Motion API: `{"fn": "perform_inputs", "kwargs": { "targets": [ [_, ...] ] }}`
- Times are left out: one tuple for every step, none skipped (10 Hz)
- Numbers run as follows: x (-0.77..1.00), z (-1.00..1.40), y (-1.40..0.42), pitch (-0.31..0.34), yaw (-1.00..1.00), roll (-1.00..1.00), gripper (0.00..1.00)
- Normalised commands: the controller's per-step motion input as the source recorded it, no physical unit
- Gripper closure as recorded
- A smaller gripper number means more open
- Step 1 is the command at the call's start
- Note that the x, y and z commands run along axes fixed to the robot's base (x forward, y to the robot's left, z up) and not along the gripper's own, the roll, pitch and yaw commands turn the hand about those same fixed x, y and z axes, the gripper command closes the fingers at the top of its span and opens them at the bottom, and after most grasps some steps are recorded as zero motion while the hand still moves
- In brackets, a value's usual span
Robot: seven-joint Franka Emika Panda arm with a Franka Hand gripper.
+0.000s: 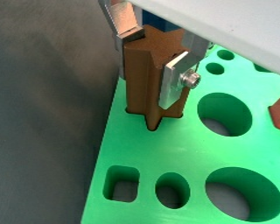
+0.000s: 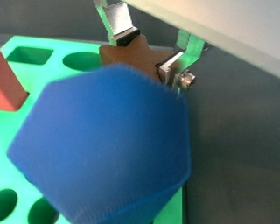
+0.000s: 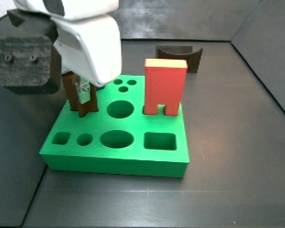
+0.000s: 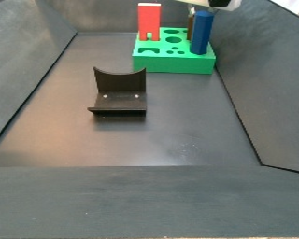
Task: Pick up the star object. Move up. Place the star object on the fixture. Regrasp the star object. Move to above the board. Insert the star object.
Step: Insert the star object.
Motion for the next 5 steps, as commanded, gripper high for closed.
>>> {"fn": "perform_inputs", "kwargs": {
  "targets": [
    [-0.2, -0.63, 0.16, -0.037, 0.05, 0.4, 1.0],
    [-0.17, -0.81, 0.04, -0.047, 0.04, 0.3, 1.0],
    [0.0, -1.0, -0.06, -0.096, 0.0, 0.13, 1.0],
    [0.0, 0.0, 0.05, -0.004, -0.11, -0.04, 1.0],
    [0.0, 0.0, 0.0, 0.0, 0.0, 0.0, 1.0]
  ]
}}
